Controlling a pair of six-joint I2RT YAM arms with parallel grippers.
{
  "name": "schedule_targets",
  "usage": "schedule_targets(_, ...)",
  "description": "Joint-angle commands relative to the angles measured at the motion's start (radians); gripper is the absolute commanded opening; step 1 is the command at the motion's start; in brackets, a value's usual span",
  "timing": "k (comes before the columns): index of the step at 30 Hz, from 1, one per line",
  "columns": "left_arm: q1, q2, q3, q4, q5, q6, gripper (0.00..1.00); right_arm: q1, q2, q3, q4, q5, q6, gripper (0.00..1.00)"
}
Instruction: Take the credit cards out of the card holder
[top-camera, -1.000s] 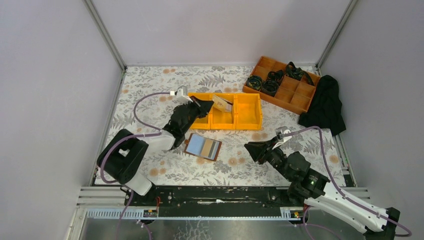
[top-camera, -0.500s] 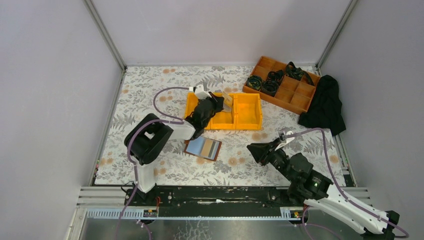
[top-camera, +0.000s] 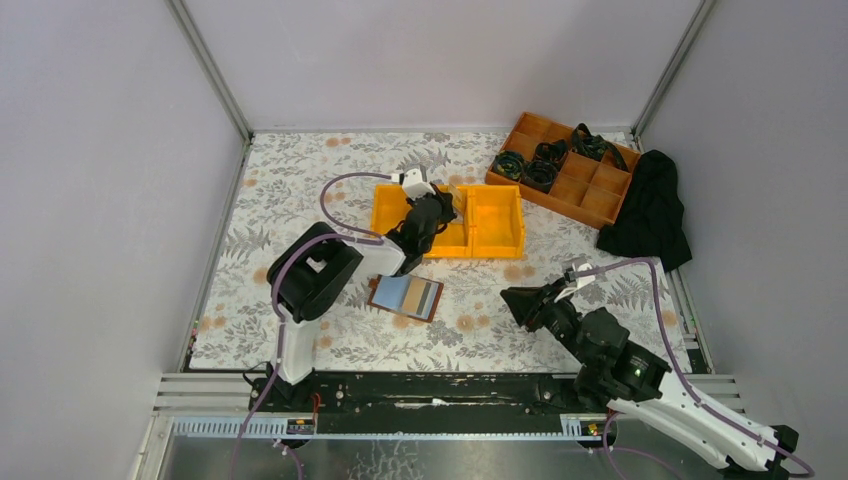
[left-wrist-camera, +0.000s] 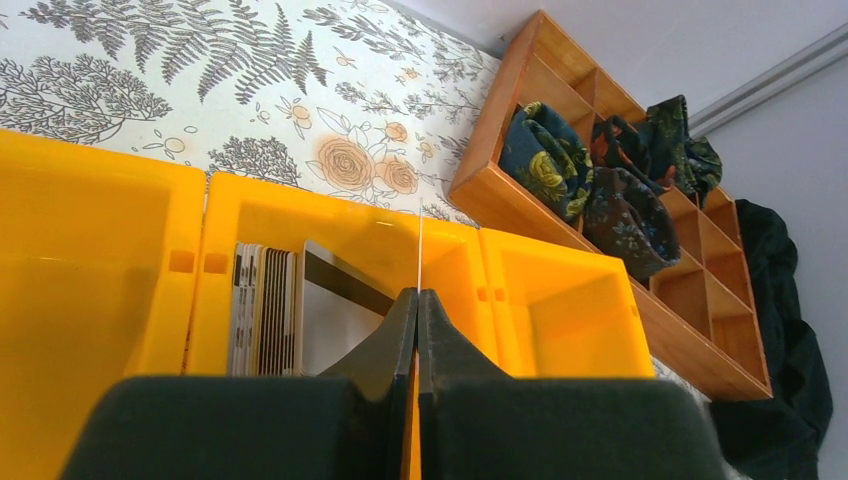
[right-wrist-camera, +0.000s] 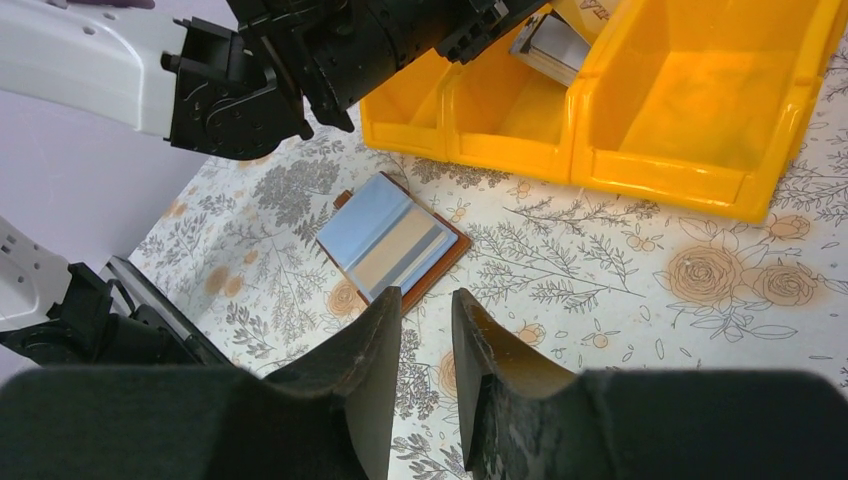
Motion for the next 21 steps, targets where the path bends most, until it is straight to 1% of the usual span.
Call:
schedule_targets(1,-0.007,0.026,0.049,-0.025,-0.079,0.029,0.0,-0.002,0.021,0.043,0.022,0.025,-0.007,0.32)
schedule_targets(11,-0.008,0.018,0.007,-0.009,-0.074,0.021,0.0,-0.003,0.042,0.031,0.046,0.022,-0.003,0.32)
schedule_targets(21,-0.008,0.042,0.01,0.008,-0.049,0.023,0.0,-0.003,0.037,0.031,0.029,0.021,0.01,0.32)
